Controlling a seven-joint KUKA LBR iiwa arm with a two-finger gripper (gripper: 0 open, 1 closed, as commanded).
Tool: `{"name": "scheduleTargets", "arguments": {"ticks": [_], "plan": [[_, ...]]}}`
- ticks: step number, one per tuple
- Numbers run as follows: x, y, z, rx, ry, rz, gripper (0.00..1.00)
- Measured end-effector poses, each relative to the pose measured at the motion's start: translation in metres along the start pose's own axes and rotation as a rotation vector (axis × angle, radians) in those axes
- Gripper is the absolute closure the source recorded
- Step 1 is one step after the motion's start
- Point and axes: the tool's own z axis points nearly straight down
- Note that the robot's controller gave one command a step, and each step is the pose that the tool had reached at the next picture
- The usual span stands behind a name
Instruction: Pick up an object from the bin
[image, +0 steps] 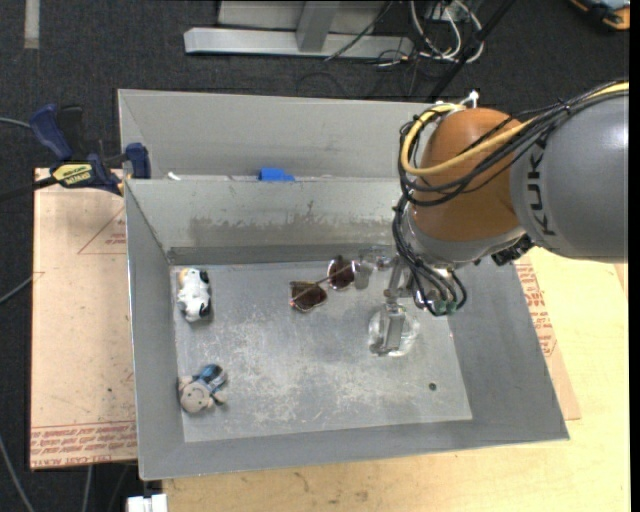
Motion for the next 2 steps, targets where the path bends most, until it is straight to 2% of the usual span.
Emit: {"name": "scheduleTargets", "arguments": {"ticks": [1,2], "plan": [[-0.001,0.000,-0.005,0.000,-0.007,0.001,0.00],[-0.044,0.020,0.049,0.000,-0.015,-0.105,0.00]]}}
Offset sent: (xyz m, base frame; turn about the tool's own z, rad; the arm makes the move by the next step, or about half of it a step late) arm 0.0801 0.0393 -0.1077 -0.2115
